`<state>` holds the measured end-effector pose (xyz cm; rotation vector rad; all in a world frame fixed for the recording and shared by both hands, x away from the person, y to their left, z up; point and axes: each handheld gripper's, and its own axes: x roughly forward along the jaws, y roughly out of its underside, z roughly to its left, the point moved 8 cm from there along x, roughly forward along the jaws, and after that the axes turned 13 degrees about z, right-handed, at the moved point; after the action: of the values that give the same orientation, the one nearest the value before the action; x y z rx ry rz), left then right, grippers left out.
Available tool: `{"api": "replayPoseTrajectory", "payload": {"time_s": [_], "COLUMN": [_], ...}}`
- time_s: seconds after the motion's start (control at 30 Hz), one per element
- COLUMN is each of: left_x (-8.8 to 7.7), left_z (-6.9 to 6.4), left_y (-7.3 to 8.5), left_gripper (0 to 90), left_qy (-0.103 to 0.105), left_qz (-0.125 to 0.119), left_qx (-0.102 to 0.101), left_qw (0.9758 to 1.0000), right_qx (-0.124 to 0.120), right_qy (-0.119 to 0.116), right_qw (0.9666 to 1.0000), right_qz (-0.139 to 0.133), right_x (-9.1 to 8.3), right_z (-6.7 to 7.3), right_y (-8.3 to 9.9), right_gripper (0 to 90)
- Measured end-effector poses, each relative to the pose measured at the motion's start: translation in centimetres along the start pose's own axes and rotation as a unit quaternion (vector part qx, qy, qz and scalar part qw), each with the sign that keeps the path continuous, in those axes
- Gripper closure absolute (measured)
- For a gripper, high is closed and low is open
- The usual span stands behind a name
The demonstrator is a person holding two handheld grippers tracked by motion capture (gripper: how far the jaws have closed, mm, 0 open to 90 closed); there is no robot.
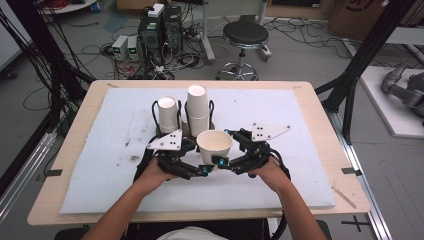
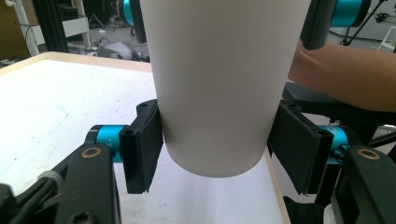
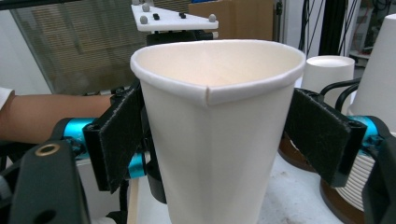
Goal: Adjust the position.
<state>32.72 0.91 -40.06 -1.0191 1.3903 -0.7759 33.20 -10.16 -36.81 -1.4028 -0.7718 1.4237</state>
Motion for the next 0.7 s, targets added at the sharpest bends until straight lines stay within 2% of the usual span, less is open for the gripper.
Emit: {"api": "replayPoseTrajectory", "payload": {"time_s": [0.13, 0.17, 0.2, 0.27, 0.37, 0.4, 0.43, 0.5, 0.53, 0.7], "left_x": [0.2, 0.2, 0.2, 0.2, 0.3, 0.3, 0.3, -0.2, -0.3, -1.9], "left_z": [-0.2, -0.2, -0.1, 0.0, 0.3, 0.6, 0.8, 1.3, 1.5, 2.4], "left_y": [0.0, 0.0, 0.0, 0.1, 0.4, 0.6, 0.8, 1.2, 1.3, 1.9], "left_gripper": [36.2, 36.1, 36.0, 35.9, 33.4, 29.8, 29.8, 28.1, 28.2, 28.0], "left_qy": [0.005, 0.004, 0.002, -0.001, -0.014, -0.023, -0.030, -0.044, -0.049, -0.086], "left_qz": [0.002, 0.002, 0.002, 0.002, 0.004, 0.006, 0.009, 0.009, 0.007, 0.003], "left_qx": [0.003, 0.004, 0.002, 0.003, -0.008, -0.015, -0.023, -0.031, -0.035, -0.042], "left_qw": [1.0000, 1.0000, 1.0000, 1.0000, 0.9999, 0.9996, 0.9992, 0.9985, 0.9982, 0.9954], "right_qx": [-0.001, -0.005, -0.010, -0.017, -0.021, -0.020, -0.020, -0.019, -0.019, -0.019], "right_qy": [-0.005, -0.003, -0.004, -0.003, 0.012, 0.014, 0.014, 0.029, 0.029, 0.055], "right_qw": [1.0000, 1.0000, 0.9999, 0.9998, 0.9995, 0.9995, 0.9995, 0.9993, 0.9993, 0.9981], "right_qz": [0.007, 0.007, 0.008, 0.009, 0.019, 0.020, 0.020, 0.016, 0.016, 0.020], "right_x": [0.5, 0.5, 0.5, 0.4, 0.1, -0.1, -0.1, -0.7, -0.7, -1.7], "right_z": [0.2, 0.2, 0.2, 0.2, -0.4, -0.5, -0.5, -1.1, -1.1, -2.0], "right_y": [0.1, 0.1, 0.2, 0.2, 0.4, 0.5, 0.5, 0.6, 0.6, 0.9], "right_gripper": [20.7, 24.9, 33.0, 33.4, 36.3, 36.6, 36.6, 37.4, 37.4, 38.4]}}
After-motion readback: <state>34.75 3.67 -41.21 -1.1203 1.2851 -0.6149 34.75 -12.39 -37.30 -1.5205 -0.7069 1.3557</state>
